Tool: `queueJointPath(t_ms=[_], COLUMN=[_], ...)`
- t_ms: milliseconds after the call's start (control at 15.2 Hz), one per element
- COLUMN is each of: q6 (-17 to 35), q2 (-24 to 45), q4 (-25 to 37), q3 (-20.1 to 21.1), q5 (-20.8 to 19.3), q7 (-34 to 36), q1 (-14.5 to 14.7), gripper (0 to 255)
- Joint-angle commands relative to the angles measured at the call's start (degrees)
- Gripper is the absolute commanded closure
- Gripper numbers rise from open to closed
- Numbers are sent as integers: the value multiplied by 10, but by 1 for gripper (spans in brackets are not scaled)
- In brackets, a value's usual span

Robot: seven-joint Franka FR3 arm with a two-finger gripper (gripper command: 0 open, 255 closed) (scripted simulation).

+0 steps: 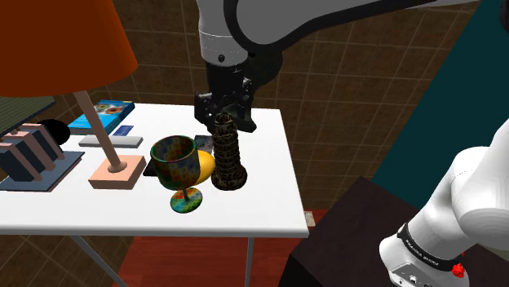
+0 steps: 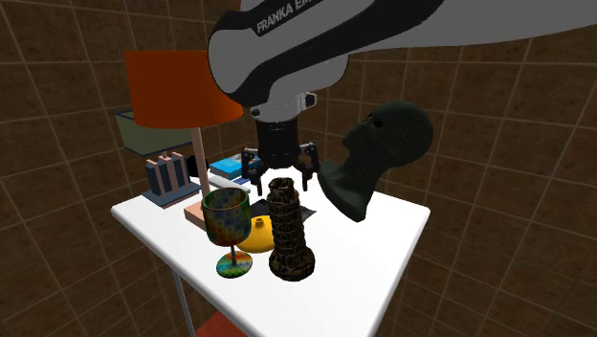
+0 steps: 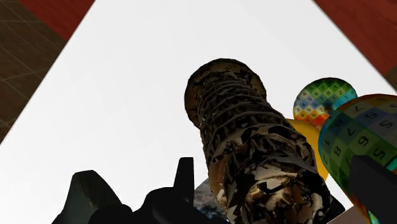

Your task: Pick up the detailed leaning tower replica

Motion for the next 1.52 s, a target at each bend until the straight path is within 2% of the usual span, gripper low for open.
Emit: queueJointPath(t_ms=[0, 198, 264, 858, 1452], q6=[15, 26, 25, 26, -42], q2=[2, 4, 2, 4, -1], q4=[-12, -23, -23, -23, 41], q3=[0, 0, 0, 0, 0], q5=[-1, -2, -2, -2, 1], q7=[2, 3, 3, 3, -3], q1=[0, 0, 0, 0, 0], gripper=[0, 0, 255, 255, 255])
